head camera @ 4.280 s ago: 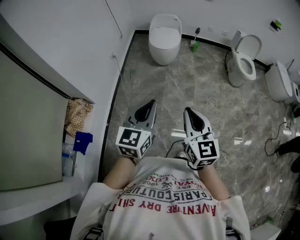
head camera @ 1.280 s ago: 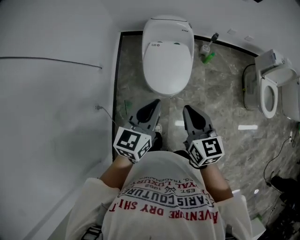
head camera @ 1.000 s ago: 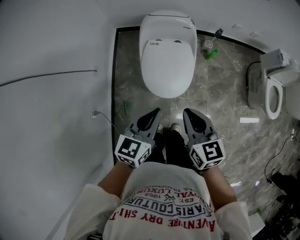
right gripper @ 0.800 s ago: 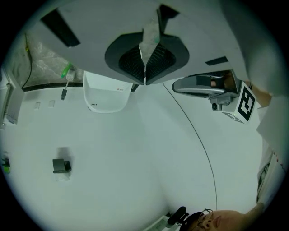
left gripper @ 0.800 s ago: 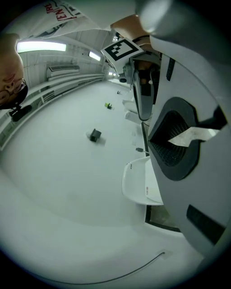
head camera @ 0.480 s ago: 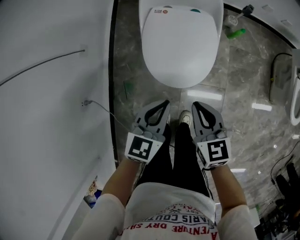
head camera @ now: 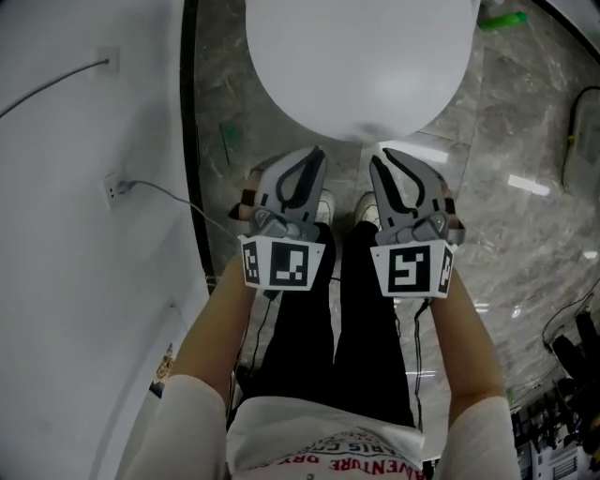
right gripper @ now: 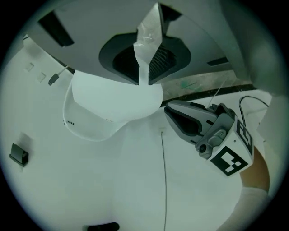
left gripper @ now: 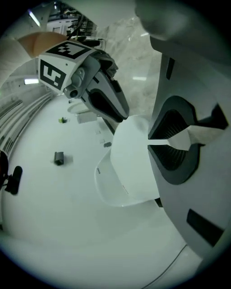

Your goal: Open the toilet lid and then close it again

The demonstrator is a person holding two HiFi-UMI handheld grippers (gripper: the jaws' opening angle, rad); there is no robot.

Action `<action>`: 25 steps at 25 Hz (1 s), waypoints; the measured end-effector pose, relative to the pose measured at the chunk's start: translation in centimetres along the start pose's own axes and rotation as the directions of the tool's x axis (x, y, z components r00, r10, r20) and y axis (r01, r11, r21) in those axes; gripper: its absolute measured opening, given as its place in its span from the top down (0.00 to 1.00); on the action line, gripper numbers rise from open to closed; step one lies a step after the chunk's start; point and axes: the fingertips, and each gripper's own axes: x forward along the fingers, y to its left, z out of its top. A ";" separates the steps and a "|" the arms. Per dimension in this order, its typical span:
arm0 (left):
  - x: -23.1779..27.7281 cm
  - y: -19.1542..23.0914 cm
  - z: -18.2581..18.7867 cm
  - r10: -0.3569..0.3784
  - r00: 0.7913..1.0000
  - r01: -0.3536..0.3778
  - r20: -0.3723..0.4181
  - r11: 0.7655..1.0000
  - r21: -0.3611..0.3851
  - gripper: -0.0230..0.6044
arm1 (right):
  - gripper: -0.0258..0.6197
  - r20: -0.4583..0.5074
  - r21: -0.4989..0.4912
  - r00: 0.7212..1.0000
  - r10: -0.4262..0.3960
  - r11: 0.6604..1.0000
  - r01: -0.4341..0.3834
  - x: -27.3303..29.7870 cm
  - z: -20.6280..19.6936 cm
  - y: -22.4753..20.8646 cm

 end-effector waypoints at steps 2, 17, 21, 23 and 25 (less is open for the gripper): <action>1.1 -0.7 -1.0 -0.025 1.000 0.026 -0.017 0.998 0.052 0.86 | 0.93 -0.025 -0.045 1.000 -0.002 0.999 0.001 1.0 -1.1 0.3; 5.2 -1.9 -3.8 0.015 0.998 0.026 -0.067 0.823 0.568 0.69 | 0.80 -0.167 -0.602 0.969 -0.181 0.797 0.045 5.2 -4.6 2.0; 5.2 -1.8 -3.9 0.032 0.998 -0.001 -0.048 0.845 0.535 0.69 | 0.80 -0.176 -0.641 0.961 -0.212 0.766 0.052 5.5 -4.7 2.1; 5.3 -1.8 -3.9 0.044 0.998 -0.018 -0.034 0.835 0.550 0.69 | 0.80 -0.177 -0.646 0.959 -0.223 0.761 0.058 5.6 -4.6 2.0; 5.3 -1.8 -4.0 0.058 0.998 -0.035 -0.022 0.814 0.580 0.69 | 0.79 -0.181 -0.647 0.957 -0.226 0.761 0.058 5.6 -4.4 1.9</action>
